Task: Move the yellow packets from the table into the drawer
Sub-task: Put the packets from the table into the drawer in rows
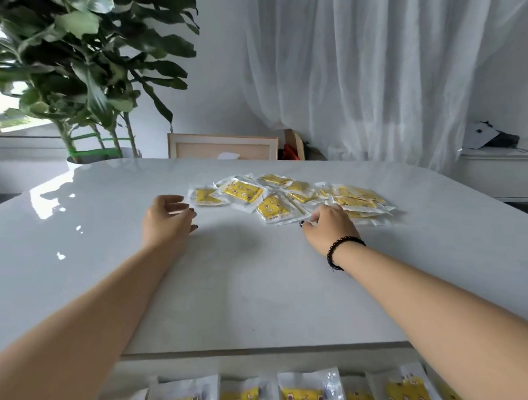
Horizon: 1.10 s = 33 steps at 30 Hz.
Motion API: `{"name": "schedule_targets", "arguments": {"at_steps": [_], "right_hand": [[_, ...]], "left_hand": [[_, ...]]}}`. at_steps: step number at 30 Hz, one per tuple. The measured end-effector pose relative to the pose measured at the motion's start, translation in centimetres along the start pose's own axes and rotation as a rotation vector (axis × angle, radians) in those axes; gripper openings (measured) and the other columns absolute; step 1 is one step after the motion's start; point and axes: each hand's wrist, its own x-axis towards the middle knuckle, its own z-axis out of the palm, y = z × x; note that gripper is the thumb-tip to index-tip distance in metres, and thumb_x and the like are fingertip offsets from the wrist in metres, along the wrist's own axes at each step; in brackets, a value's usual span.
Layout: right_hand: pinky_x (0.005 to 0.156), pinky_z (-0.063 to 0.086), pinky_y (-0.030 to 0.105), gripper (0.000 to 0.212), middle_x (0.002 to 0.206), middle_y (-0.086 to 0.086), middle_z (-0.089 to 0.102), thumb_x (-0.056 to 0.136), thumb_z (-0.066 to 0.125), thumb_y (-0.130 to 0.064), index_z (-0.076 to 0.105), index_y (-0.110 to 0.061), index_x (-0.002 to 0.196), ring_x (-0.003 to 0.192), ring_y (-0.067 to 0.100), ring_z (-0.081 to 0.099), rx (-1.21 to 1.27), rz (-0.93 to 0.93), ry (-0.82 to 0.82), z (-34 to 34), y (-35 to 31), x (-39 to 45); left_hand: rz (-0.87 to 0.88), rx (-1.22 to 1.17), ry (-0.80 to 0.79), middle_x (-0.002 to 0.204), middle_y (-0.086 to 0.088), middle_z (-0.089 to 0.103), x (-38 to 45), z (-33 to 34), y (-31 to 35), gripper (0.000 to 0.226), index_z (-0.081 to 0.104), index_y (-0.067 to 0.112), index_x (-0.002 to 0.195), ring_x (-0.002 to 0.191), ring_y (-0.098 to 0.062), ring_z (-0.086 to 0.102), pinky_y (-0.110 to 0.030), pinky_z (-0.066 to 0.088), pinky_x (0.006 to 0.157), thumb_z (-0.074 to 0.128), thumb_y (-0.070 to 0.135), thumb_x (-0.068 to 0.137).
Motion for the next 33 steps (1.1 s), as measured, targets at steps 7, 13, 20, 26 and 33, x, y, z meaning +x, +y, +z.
{"name": "schedule_targets", "arguments": {"at_steps": [7, 13, 20, 26, 33], "right_hand": [[0.085, 0.046, 0.037, 0.051, 0.129, 0.009, 0.041, 0.082, 0.057, -0.051, 0.055, -0.009, 0.111, 0.113, 0.031, 0.05, 0.065, 0.116, 0.126, 3.5, -3.8, 4.9], [0.097, 0.036, 0.042, 0.087, 0.135, 0.007, 0.038, 0.063, 0.056, -0.079, 0.053, -0.017, 0.123, 0.129, 0.03, 0.031, -0.133, 0.12, 0.024, 5.5, -4.6, 5.8], [0.092, 0.039, 0.038, 0.068, 0.131, 0.008, 0.043, 0.067, 0.066, -0.061, 0.055, -0.017, 0.117, 0.123, 0.031, 0.037, -0.026, 0.13, 0.016, 5.0, -3.9, 6.1], [0.091, 0.045, 0.038, 0.057, 0.123, 0.005, 0.051, 0.073, 0.071, -0.028, 0.046, -0.022, 0.124, 0.115, 0.028, 0.049, 0.185, 0.105, 0.084, 4.7, -3.2, 6.3], [0.071, 0.043, 0.028, 0.029, 0.105, 0.004, 0.064, 0.082, 0.06, -0.006, 0.056, -0.018, 0.108, 0.096, 0.026, 0.057, 0.454, -0.008, 0.314, 4.1, -3.5, 6.0]], "left_hand": [[-0.03, 0.559, 0.094, 0.123, -0.007, 0.059, 6.6, 2.2, -1.4, 0.041, 0.056, 0.013, 0.12, 0.107, -0.029, 0.059, -0.034, 0.047, 0.087, 0.055, 0.035, 0.086], [-0.046, 0.948, 0.048, 0.117, -0.012, 0.058, 9.0, 4.2, -1.3, 0.06, 0.06, 0.011, 0.109, 0.105, -0.033, 0.057, -0.033, 0.04, 0.076, 0.052, 0.062, 0.08], [-0.029, 0.924, 0.015, 0.093, -0.006, 0.064, 8.5, 3.7, -0.9, 0.031, 0.067, 0.017, 0.097, 0.088, -0.03, 0.057, -0.029, 0.04, 0.067, 0.061, 0.041, 0.08], [0.065, 0.471, 0.134, 0.09, -0.007, 0.059, 5.6, 2.7, -0.4, 0.016, 0.054, 0.007, 0.091, 0.084, -0.028, 0.053, -0.03, 0.035, 0.063, 0.051, 0.023, 0.091], [0.067, 0.031, 0.021, 0.096, -0.006, 0.068, 1.7, -0.7, -0.6, 0.017, 0.044, 0.022, 0.104, 0.078, -0.029, 0.069, -0.046, 0.058, 0.072, 0.052, 0.011, 0.093]]}}
